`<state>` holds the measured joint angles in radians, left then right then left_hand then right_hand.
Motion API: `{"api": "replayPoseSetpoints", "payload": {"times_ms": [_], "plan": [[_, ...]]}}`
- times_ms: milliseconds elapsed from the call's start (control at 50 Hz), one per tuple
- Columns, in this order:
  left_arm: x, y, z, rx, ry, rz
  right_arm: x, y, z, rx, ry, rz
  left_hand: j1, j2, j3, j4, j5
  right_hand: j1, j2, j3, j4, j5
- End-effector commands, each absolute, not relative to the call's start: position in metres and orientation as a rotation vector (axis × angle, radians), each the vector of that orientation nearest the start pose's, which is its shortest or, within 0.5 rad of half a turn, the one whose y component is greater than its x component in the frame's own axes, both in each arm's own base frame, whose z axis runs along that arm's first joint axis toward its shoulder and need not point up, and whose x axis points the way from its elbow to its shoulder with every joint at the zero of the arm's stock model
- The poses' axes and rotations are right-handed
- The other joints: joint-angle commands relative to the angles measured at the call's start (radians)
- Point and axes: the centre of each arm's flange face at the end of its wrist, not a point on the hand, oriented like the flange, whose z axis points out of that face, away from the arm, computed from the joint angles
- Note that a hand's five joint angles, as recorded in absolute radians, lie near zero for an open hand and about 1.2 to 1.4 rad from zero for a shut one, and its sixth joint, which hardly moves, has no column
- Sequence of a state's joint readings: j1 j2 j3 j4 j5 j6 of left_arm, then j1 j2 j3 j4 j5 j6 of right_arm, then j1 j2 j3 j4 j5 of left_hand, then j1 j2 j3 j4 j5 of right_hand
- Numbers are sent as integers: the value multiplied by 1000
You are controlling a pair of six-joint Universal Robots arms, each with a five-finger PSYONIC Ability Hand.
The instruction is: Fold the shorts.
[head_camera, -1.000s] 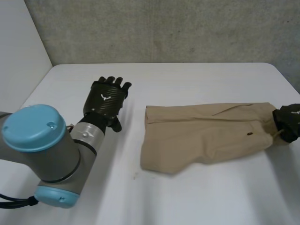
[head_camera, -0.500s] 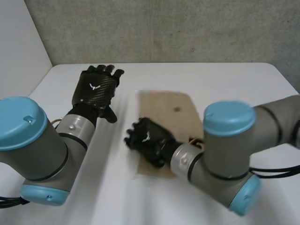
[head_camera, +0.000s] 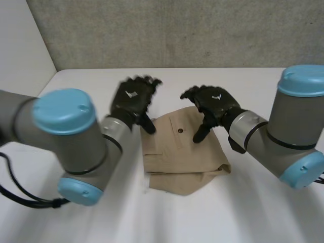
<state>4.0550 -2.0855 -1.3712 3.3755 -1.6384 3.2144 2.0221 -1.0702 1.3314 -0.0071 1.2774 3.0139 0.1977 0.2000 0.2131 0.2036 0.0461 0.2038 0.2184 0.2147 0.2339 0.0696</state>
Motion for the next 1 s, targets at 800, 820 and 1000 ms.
{"api": "replayPoseSetpoints", "payload": {"times_ms": [800, 820, 1000], "plan": [[-283, -249, 323, 432, 2385, -2395, 244, -284, 301, -640, 2114, -2157, -5, -7, -20, -11, -28, -29, -44, -40, -59, -70], [-270, -253, 330, 389, 2378, -2371, 238, -285, 313, -607, 2105, -2203, -2, -4, -17, -8, -25, -29, -44, -40, -59, -70], [-242, -256, 333, 445, 2508, -2194, 226, -284, 322, -602, 2178, -2158, -22, -25, -38, -28, -45, -29, -44, -40, -59, -70]]}}
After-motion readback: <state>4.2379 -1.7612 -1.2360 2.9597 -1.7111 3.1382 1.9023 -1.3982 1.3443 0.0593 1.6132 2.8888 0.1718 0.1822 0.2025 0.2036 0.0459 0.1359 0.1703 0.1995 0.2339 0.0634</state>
